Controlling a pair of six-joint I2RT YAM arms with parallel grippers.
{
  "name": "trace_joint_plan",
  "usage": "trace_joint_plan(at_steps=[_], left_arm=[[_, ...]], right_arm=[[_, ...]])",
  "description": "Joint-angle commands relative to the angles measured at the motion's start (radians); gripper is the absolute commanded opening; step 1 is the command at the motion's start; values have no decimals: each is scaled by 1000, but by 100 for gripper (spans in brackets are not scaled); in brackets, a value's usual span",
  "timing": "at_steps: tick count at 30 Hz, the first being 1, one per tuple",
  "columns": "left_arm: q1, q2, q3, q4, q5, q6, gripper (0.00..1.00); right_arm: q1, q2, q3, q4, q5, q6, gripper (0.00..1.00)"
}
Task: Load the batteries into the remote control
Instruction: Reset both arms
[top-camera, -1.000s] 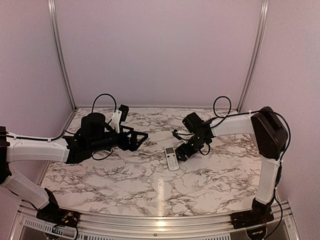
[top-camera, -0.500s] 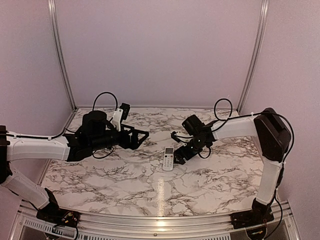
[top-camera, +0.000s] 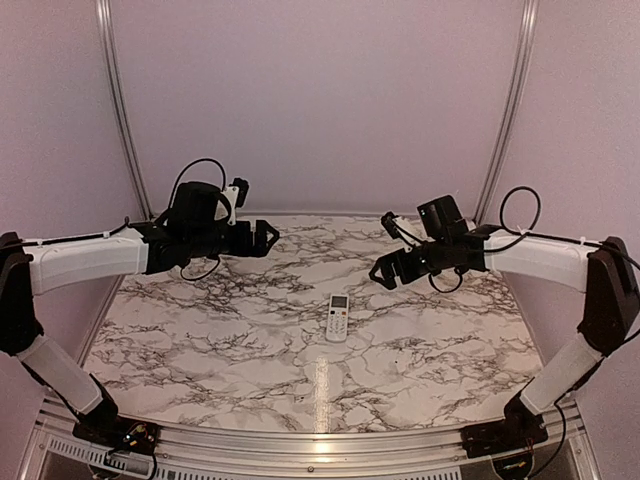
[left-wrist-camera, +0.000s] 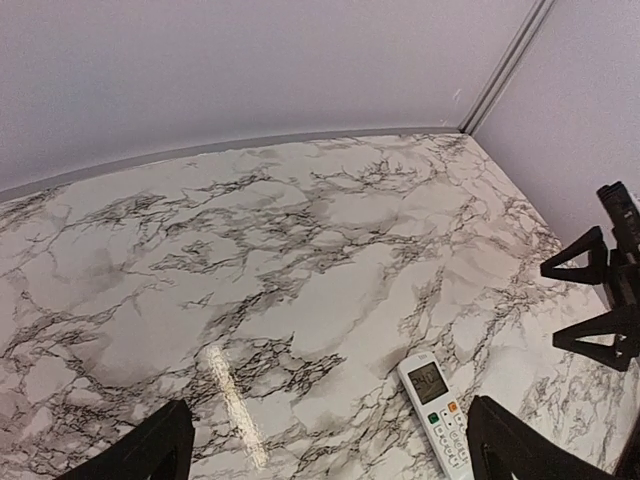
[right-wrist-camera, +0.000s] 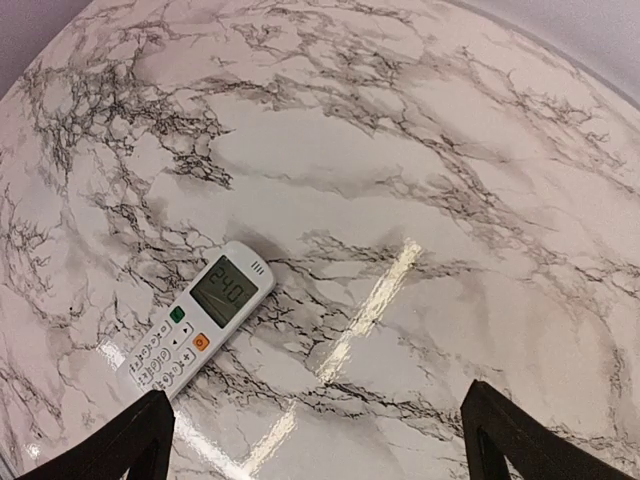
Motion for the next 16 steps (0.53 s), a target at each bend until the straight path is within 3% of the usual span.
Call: trace_joint_plan(at_steps=[1,8,16], left_arm=[[77,23,24,-158,-68,-22,99],[163,-8,-74,-155,-137,-51,99],[166,-40,-172,-80,-147,-85,99]], right_arm=[[-77,-102,-91,146,-15,32,99],[-206,-187,-312,383,-140,93,99],[-226,-188,-412,487,-189,129,99]])
